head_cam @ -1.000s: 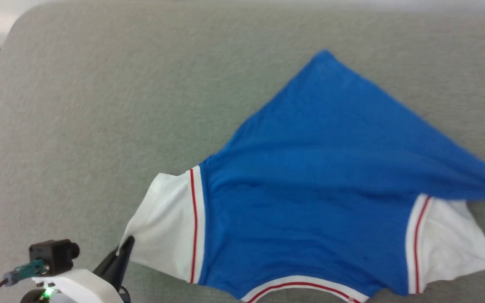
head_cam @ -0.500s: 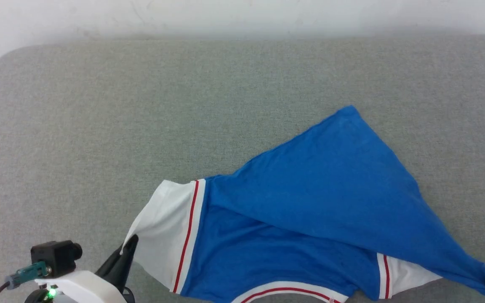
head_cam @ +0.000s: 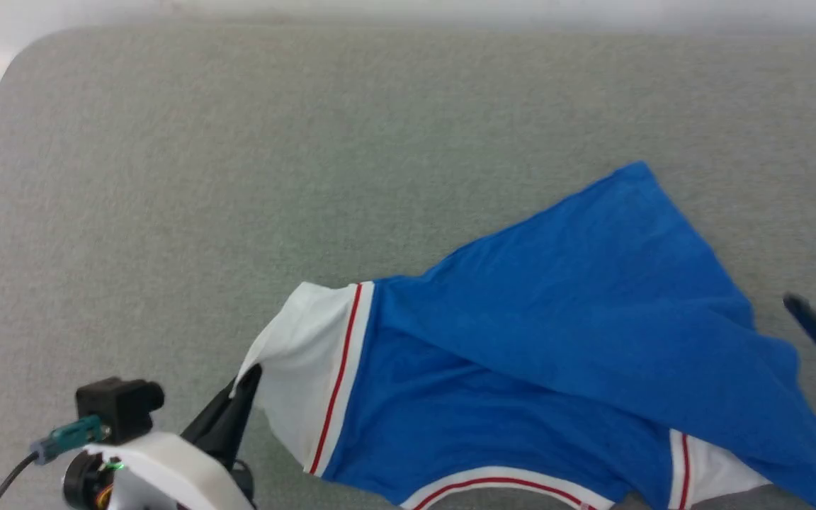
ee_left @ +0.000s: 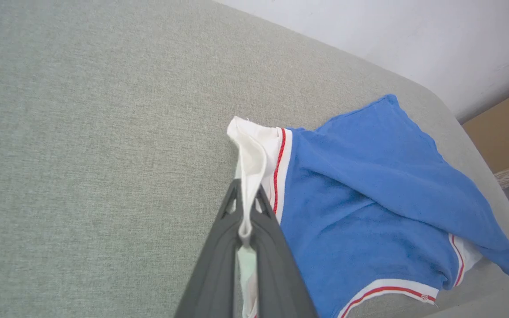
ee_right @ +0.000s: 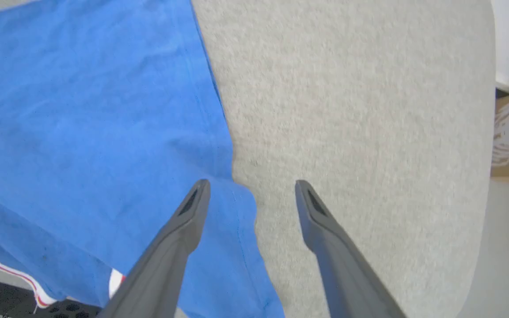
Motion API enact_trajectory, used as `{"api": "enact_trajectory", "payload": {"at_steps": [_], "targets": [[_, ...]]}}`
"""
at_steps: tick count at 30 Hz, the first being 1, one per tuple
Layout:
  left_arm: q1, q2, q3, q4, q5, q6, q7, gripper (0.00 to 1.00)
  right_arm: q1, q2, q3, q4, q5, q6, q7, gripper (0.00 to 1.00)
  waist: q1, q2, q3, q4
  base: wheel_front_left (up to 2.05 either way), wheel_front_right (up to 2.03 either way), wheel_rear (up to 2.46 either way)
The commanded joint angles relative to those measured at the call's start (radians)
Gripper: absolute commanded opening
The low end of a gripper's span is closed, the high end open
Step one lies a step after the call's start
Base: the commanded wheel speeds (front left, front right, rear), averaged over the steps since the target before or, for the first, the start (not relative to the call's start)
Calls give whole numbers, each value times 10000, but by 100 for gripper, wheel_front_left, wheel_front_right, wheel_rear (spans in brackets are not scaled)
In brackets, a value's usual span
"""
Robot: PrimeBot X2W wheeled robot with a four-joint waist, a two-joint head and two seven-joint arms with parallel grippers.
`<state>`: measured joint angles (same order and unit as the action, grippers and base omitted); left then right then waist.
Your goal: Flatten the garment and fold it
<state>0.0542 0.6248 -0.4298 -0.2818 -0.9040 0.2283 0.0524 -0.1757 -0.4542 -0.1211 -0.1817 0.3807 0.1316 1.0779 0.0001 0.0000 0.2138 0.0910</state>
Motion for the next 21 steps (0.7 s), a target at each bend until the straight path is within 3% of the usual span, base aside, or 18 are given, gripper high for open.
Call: {"api": "enact_trajectory", "payload": {"at_steps": [1, 13, 21], "targets": [[-271, -114, -96, -108, 154, -125, -43, 0, -617, -66, 260, 1, 17, -9, 6, 100, -1, 0, 550, 530, 0, 0, 0], [-1231, -1019, -930, 260, 435, -433, 15, 0, -4704, -272, 2198, 2573, -657, -9, 620, 100, -1, 0, 2288, 1962, 0, 0, 0], [-1749, -1744, -1448, 911, 459, -877, -170, 0, -5662, -594, 2853, 4416, -1216, -9, 499, 100, -1, 0, 2762, 2508, 0, 0, 0]]}}
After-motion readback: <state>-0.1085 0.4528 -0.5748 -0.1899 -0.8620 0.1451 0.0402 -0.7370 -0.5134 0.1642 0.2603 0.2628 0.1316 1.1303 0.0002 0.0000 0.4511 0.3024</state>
